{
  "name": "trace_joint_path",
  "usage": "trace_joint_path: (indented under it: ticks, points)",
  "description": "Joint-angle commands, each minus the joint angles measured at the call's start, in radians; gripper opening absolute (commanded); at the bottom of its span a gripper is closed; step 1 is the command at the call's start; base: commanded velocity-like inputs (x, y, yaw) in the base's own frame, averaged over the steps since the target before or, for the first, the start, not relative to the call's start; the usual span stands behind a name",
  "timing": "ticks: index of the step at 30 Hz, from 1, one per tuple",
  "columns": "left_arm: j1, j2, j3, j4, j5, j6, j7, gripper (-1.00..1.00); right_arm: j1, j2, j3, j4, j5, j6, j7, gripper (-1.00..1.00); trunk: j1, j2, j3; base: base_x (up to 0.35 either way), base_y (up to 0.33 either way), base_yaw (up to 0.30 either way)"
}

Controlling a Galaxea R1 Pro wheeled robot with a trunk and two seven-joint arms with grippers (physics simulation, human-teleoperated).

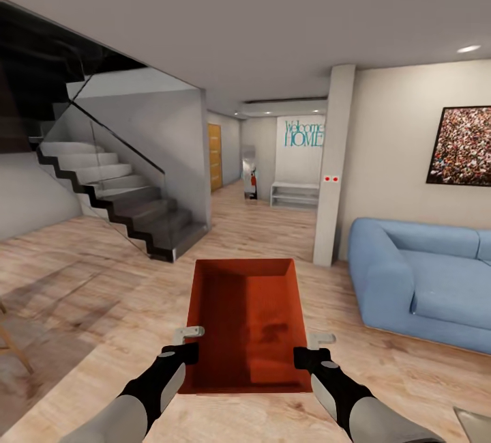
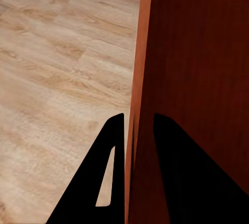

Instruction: Move the two storage containers from the living room to the garage. In the garage, place one container on the floor and stack the other container on top of it (either order is fine).

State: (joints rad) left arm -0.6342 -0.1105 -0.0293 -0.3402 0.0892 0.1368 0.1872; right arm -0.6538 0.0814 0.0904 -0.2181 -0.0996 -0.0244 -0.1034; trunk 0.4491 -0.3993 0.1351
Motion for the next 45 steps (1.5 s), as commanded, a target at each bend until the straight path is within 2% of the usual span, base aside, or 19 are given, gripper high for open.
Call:
trace_joint_path:
  ticks: [1, 45]
  points:
    - [0.001, 0.003, 0.002, 0.000, -0.003, 0.007, 0.012, -1.00, -0.001, -0.003, -0.021, -0.003, 0.001, -0.003, -0.088, -1.00, 0.001, -0.001, 0.000, 0.322, 0.000, 0.000]
    - [0.001, 0.003, 0.002, 0.000, -0.003, 0.009, 0.012, -1.00, -0.001, -0.003, -0.021, -0.003, 0.004, -0.003, -0.089, -1.00, 0.001, -0.001, 0.000, 0.322, 0.000, 0.000]
